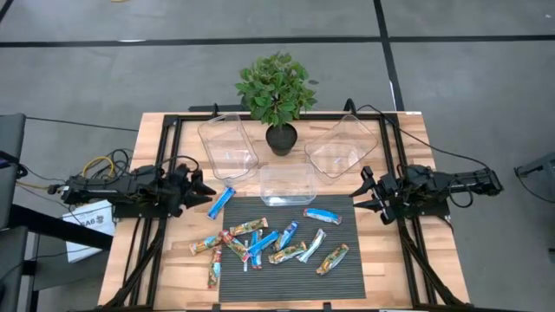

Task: Pick and place Granola Bars by type
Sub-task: Put the blue granola bar into the left transparent bin

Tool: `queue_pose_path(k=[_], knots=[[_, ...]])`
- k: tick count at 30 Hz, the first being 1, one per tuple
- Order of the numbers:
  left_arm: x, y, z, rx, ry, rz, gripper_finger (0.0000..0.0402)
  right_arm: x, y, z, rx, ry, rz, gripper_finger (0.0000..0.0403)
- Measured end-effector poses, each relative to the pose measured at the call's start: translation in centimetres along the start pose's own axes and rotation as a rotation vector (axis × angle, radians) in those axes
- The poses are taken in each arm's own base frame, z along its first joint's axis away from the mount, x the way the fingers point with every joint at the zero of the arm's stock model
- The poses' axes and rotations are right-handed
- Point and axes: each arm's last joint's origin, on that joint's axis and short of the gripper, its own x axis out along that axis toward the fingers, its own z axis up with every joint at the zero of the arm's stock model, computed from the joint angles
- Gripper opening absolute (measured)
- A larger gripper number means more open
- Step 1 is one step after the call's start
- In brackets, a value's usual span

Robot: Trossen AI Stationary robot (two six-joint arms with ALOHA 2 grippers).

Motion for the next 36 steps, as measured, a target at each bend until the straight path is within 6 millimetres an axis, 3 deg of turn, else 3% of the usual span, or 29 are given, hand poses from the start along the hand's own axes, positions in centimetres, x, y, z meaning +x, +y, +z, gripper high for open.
queue_pose_path(k=[7, 16, 25, 36], knots=[[0.0, 0.1, 0.0, -0.282, -0.021, 0.025, 0.0160, 0.0, 0.0, 0.0, 0.000, 0.000, 0.000, 0.0138], [0.0, -0.6, 0.4, -0.098, 0.052, -0.047, 0.0160, 0.0, 0.0, 0.0, 0.000, 0.001, 0.000, 0.0137], [1.0, -3.1, 4.0, 0.170, 0.165, 0.102, 0.0160, 0.0, 0.0, 0.0, 0.000, 0.000, 0.000, 0.0137], [6.4, -5.9, 10.4, 0.324, 0.501, 0.557, 0.0160, 0.0, 0.0, 0.0, 0.000, 0.000, 0.000, 0.0137]])
